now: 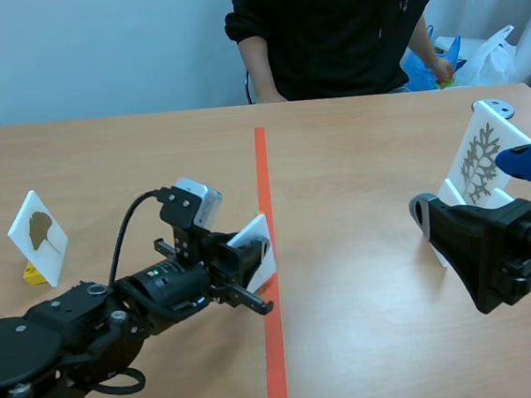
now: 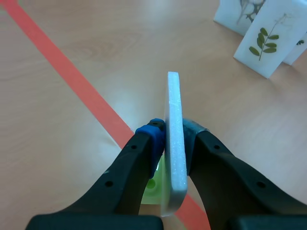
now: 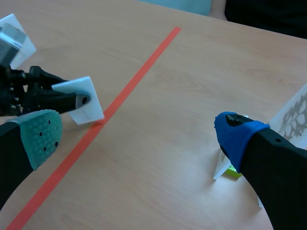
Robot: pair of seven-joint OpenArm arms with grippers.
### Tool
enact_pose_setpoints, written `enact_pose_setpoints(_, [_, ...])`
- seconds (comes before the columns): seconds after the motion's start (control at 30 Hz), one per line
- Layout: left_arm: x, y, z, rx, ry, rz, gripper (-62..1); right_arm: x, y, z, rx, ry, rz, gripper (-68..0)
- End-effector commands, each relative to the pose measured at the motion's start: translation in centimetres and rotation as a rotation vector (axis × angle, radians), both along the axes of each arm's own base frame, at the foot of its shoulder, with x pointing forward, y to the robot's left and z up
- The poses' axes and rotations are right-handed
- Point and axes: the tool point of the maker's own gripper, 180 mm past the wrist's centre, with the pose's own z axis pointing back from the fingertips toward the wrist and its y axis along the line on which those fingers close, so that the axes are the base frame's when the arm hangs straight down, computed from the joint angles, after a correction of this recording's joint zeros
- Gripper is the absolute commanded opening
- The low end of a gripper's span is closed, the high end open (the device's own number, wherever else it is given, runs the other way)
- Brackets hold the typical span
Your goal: Sort the leaf by its shape. The table is split by an orange tape line. A compound leaf with several leaflets goes to the left side, a simple leaf with one blade goes to the right side. Return to the home posture when a red brick is placed on the table.
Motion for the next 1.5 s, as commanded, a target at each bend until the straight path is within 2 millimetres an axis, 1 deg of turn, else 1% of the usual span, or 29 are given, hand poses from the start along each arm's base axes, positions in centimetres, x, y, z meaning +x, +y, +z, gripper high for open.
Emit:
enact_pose_setpoints(0.0, [0.9, 1.2, 1.6, -0.022, -0.033, 0.041, -55.4, 0.5, -0.2, 1.1, 0.018, -0.041, -0.008, 0.4])
enact_pose_setpoints(0.1, [1.2, 2.9, 2.8, -0.046, -0.036, 0.103, -55.4, 0.5, -0.2, 1.1, 0.018, -0.041, -0.008, 0.4])
enact_pose_setpoints(0.17, [1.5, 4.4, 3.1, -0.047, -0.039, 0.164, -55.4, 0.5, -0.2, 1.1, 0.018, -0.041, -0.008, 0.4])
enact_pose_setpoints(0.23, [1.8, 6.4, 3.2, -0.04, -0.041, 0.239, -55.4, 0.5, -0.2, 1.2, 0.019, -0.043, -0.008, 0.4])
enact_pose_setpoints(0.5, [1.7, 14.0, 2.4, -0.008, -0.024, 0.482, -55.4, 0.5, -0.2, 1.2, 0.019, -0.044, -0.008, 0.4])
enact_pose_setpoints(0.6, [1.7, 16.2, 2.5, -0.003, -0.03, 0.539, -55.4, 0.5, -0.2, 1.2, 0.019, -0.044, -0.008, 0.4])
enact_pose_setpoints(0.77, [2.1, 19.0, 3.0, 0.017, -0.05, 0.631, -55.4, 0.5, -0.2, 1.2, 0.02, -0.044, -0.009, 0.4])
enact_pose_setpoints(0.93, [1.7, 20.5, 2.7, 0.027, -0.043, 0.671, -55.4, 0.5, -0.2, 1.2, 0.02, -0.044, -0.008, 0.4])
enact_pose_setpoints(1.17, [1.3, 22.6, 1.8, 0.067, -0.037, 0.761, -55.4, 0.5, -0.2, 1.2, 0.02, -0.043, -0.008, 0.4])
enact_pose_setpoints(1.27, [1.0, 23.1, 1.1, 0.079, -0.021, 0.777, -55.3, 0.5, -0.2, 1.2, 0.023, -0.044, -0.009, 0.4])
enact_pose_setpoints(1.37, [0.8, 23.4, 0.8, 0.077, -0.032, 0.787, -54.9, 0.5, -0.2, 1.3, 0.027, -0.044, -0.009, 0.4])
enact_pose_setpoints(1.47, [0.6, 23.6, 0.6, 0.076, -0.037, 0.794, -50.3, 0.5, -0.1, 1.3, 0.031, -0.044, -0.009, 0.4])
